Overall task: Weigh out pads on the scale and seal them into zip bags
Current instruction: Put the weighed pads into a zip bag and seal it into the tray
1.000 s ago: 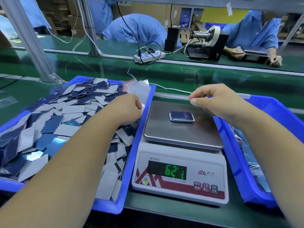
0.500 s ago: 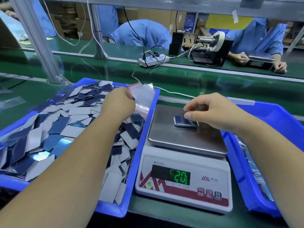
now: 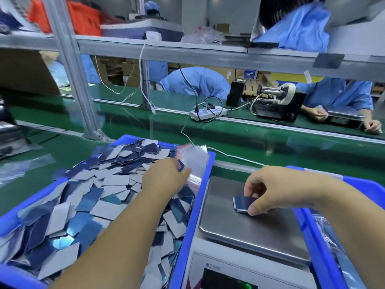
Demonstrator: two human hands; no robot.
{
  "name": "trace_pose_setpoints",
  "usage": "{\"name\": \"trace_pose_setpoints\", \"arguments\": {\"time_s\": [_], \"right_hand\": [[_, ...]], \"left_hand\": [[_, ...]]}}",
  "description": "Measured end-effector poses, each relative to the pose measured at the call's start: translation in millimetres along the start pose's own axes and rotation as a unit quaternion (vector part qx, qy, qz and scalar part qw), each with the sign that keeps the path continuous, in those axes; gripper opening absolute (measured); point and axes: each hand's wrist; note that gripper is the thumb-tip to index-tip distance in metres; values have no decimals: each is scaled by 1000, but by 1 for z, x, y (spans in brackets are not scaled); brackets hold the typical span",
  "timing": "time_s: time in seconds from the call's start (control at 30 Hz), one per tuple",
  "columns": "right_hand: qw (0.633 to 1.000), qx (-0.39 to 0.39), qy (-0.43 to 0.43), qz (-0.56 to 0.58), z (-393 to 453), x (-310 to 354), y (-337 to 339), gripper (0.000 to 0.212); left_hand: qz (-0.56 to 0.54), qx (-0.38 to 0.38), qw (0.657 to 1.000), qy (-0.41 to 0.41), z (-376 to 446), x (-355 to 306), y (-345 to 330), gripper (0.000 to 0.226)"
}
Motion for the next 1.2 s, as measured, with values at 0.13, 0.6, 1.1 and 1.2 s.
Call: {"name": "trace_pose_setpoints", "arguments": {"time_s": [0.13,0.6,1.1,1.2], "right_hand": [[1000,-3,-8,-16,-2,1,-3,27],[991,-67,70,95,-9,-5,-13,23],[818,-222,113,518,-1,17,-30,29],[814,-210,114,529,-2,18,-30,24]], "left_hand": [[25,-10,1000,-11,-2,-5,-5,27],[-225,-75,971,-25,-12,-9,23,19],[-557,201,798,-116,-51,-48,20,14],[-553,208,799,-113,-52,-49,21,15]]}}
Point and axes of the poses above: each hand's wrist, its own z-axis towards the middle knuckle, its own y-axis out of the back of the hand, x = y × z, and after that the axes turned 4 degrees about -x, right-handed
